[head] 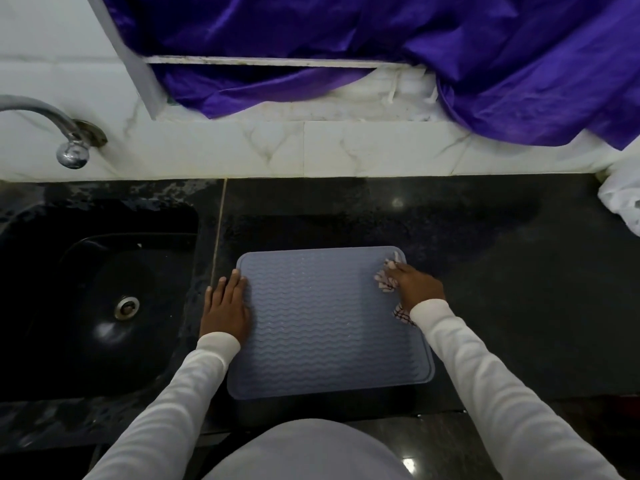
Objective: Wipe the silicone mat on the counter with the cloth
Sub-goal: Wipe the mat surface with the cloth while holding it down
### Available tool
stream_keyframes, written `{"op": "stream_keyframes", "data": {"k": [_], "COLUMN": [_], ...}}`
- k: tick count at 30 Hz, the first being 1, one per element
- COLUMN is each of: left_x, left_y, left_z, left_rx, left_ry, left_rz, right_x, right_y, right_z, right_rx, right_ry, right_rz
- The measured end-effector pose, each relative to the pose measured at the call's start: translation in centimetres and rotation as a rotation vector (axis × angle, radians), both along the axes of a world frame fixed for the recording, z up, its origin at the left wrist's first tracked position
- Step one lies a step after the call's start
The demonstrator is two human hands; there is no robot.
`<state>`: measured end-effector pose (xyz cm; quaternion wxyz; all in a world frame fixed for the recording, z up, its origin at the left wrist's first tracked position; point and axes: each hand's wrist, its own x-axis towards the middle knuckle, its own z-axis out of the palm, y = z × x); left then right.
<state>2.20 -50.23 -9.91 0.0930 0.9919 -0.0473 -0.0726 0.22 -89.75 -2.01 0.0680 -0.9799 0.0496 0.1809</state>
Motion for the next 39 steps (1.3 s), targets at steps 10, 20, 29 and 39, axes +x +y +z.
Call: {"op": "stream_keyframes", "data": {"k": [10, 20, 29, 39], "left_x": [0.2, 0.6, 0.9, 0.7], "left_y": [0.3, 1.6, 2.4, 1.3], "left_z": [0.7, 1.2, 1.3, 1.4], "left_rx": [-0.066, 0.043, 0.062, 0.189], "left_ry": [0.025, 0.114, 0.078, 0.069], "left_rz": [-0.001, -0.14, -0.193, -0.229], "right_x": [2.3, 4.5, 2.6, 1.1], "right_y": [14.4, 26.8, 23.2, 11.8], "right_z": [3.7, -0.5, -2.5, -1.7], "right_rx": [0.329, 0.32, 0.301, 0.044], "right_ry": [-0.185, -0.047, -0.104, -0.044], "right_rz": [0.184, 0.257, 0.275, 0.165]}}
